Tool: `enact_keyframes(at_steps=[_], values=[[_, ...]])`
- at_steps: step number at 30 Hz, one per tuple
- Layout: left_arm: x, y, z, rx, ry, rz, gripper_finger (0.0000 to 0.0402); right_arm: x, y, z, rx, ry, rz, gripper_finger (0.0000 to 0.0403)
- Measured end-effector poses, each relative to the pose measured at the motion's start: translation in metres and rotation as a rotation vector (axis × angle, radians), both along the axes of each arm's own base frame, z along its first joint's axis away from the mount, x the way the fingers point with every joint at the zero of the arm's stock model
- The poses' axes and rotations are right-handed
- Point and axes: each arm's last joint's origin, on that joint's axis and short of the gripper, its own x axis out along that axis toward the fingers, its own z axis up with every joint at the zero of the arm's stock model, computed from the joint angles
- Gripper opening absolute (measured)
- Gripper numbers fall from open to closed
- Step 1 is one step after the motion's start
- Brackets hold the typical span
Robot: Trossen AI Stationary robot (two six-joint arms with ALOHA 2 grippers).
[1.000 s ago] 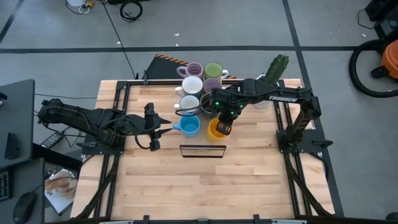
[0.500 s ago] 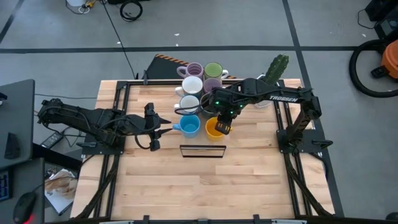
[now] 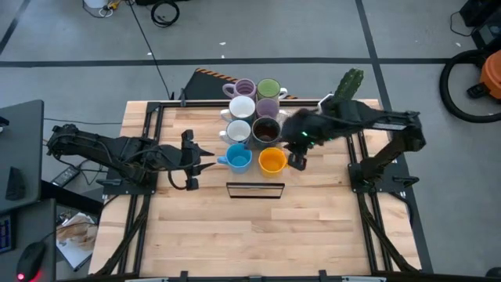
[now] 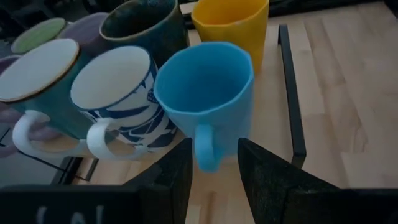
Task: Place coffee mugs
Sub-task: Return to Home Position
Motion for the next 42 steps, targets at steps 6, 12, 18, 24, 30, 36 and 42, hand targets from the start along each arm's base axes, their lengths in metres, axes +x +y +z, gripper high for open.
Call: enact_keyframes(at_steps=[6, 12, 18, 24, 30, 36, 42], values=[[-0.007, 0.002, -0.023, 0.003, 0.007, 0.004, 0.0135, -0.036, 0.027, -0.007, -0.051, -0.091, -0.003, 0.0103], [-0.028, 0.007, -0.039, -0.042, -0.101, 0.021, 0.0135, -0.078, 0.045, -0.029, -0.019, -0.218, -0.037, 0.0103], [-0.046, 0.011, -0.049, -0.063, -0.23, 0.016, 0.0135, -0.104, 0.055, -0.062, -0.049, -0.406, -0.027, 0.0103], [-0.055, 0.014, -0.073, -0.051, -0.33, 0.003, 0.0135, -0.119, 0.051, -0.096, -0.052, -0.549, 0.033, 0.0103], [-0.065, 0.018, -0.089, 0.014, -0.38, 0.032, 0.0135, -0.133, 0.032, -0.123, -0.016, -0.712, 0.065, 0.0097], [-0.076, 0.027, -0.098, 0.049, -0.496, 0.066, 0.0134, -0.148, 0.015, -0.14, 0.0, -0.847, 0.052, 0.0077], [-0.086, 0.035, -0.112, 0.04, -0.563, 0.072, 0.0121, -0.159, 0.006, -0.159, -0.025, -0.885, 0.007, 0.006]])
